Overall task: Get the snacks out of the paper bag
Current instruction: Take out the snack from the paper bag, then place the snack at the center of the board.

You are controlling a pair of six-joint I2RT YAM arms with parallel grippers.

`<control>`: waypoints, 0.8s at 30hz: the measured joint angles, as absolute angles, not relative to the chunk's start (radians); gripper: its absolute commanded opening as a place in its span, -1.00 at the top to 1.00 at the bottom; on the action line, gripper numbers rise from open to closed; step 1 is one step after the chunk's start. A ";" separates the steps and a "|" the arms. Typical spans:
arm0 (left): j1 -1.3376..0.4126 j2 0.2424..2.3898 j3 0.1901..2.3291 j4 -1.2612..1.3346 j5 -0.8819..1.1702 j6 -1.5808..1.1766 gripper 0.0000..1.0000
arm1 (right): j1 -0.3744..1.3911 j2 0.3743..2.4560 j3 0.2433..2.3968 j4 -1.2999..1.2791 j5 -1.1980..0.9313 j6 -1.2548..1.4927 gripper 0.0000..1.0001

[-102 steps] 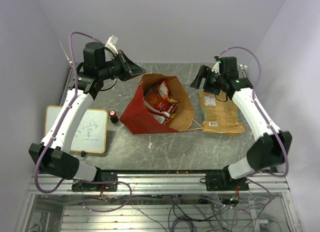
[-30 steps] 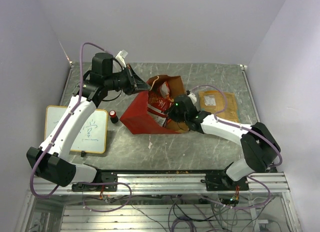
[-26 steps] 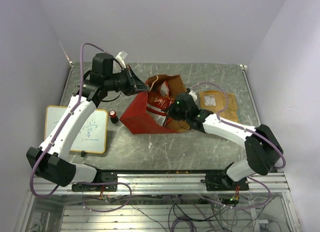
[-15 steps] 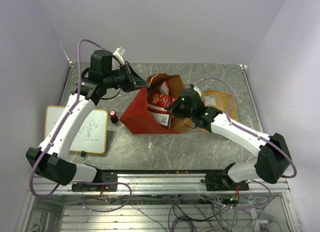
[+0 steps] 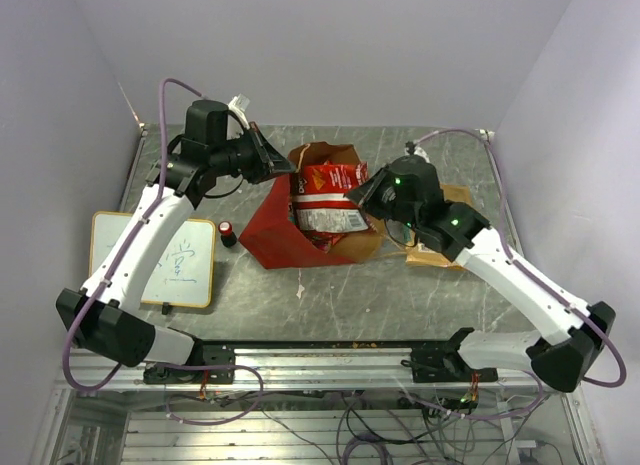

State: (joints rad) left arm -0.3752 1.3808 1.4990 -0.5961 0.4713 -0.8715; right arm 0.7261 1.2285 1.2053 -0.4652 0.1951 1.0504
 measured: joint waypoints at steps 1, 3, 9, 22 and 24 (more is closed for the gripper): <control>-0.375 1.382 1.499 -0.596 0.468 -0.871 0.86 | 0.726 1.219 1.225 -0.478 0.200 1.042 1.00; -0.375 1.385 1.499 -0.596 0.461 -0.871 0.86 | 0.726 1.197 1.262 -0.495 0.211 1.026 1.00; -0.375 1.406 1.499 -0.596 0.444 -0.874 0.86 | 0.726 1.129 1.355 -0.546 0.263 0.975 1.00; -0.363 1.473 1.534 -0.622 0.426 -0.875 0.86 | 0.726 1.069 1.555 -0.616 0.481 0.875 1.00; -0.355 1.473 1.538 -0.628 0.427 -0.874 0.86 | 0.726 1.072 1.578 -0.616 0.556 0.853 1.00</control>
State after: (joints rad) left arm -0.3553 1.4731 1.5383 -0.6277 0.4267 -0.8738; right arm 0.7258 1.0721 1.5776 -0.6163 0.5564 0.8532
